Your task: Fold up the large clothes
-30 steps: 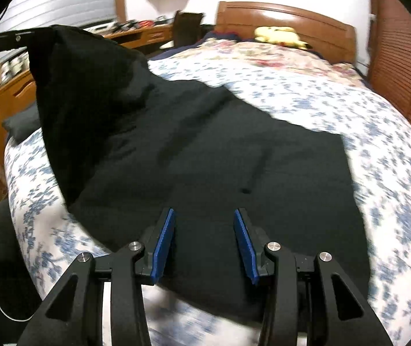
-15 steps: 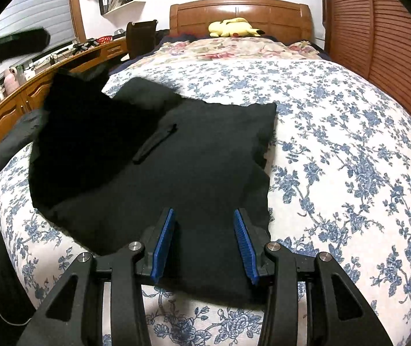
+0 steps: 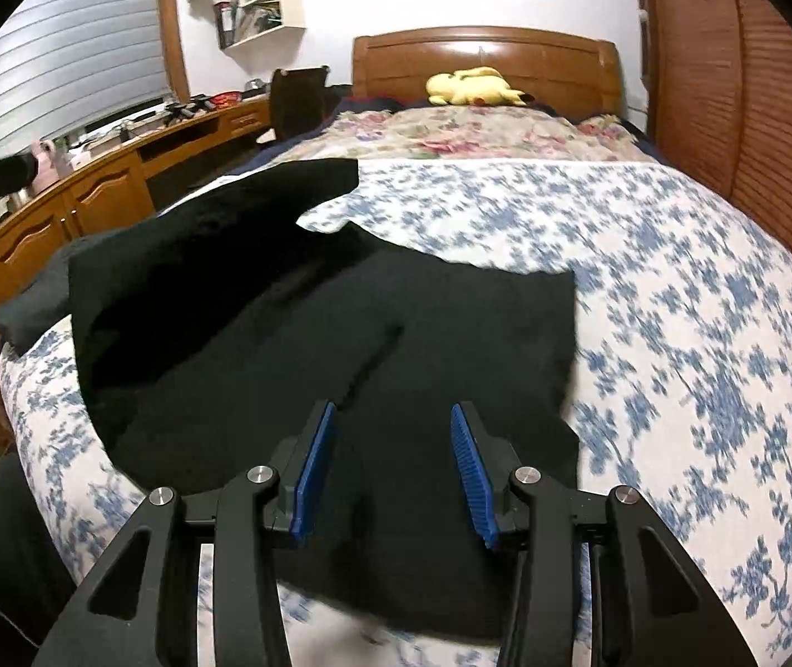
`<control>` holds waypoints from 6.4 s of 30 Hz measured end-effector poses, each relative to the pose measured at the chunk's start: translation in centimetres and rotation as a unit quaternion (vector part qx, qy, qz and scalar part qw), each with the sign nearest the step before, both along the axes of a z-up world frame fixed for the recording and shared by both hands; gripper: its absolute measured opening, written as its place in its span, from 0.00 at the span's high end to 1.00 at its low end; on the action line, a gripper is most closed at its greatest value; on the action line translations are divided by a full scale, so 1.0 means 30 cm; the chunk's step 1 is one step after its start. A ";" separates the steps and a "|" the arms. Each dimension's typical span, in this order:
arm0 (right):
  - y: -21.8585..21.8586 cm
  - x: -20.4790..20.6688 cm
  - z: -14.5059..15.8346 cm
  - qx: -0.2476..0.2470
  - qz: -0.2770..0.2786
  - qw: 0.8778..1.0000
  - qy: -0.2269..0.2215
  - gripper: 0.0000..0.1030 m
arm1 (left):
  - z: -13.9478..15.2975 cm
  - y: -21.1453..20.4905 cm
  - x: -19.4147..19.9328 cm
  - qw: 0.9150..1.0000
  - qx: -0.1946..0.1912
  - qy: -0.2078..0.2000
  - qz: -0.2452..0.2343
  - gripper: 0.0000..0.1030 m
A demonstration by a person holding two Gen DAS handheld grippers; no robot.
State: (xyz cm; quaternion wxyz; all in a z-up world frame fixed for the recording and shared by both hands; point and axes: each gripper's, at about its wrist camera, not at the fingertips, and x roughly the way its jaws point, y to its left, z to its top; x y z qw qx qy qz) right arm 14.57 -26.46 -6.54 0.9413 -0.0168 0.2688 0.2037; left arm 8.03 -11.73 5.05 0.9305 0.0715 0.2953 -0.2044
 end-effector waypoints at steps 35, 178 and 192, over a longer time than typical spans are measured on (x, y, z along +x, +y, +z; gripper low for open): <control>1.160 0.151 -0.033 -0.169 0.279 0.944 0.045 0.76 | -0.236 0.908 -0.189 0.980 -0.039 0.044 0.189 0.73; -0.237 0.083 -0.332 -0.029 -0.096 0.987 0.123 0.36 | -0.614 -0.226 1.029 0.984 0.048 0.168 -0.036 0.61; -0.249 0.138 -0.357 0.029 -0.048 0.982 0.178 0.60 | -0.659 -0.233 1.069 0.985 0.041 0.166 -0.029 0.67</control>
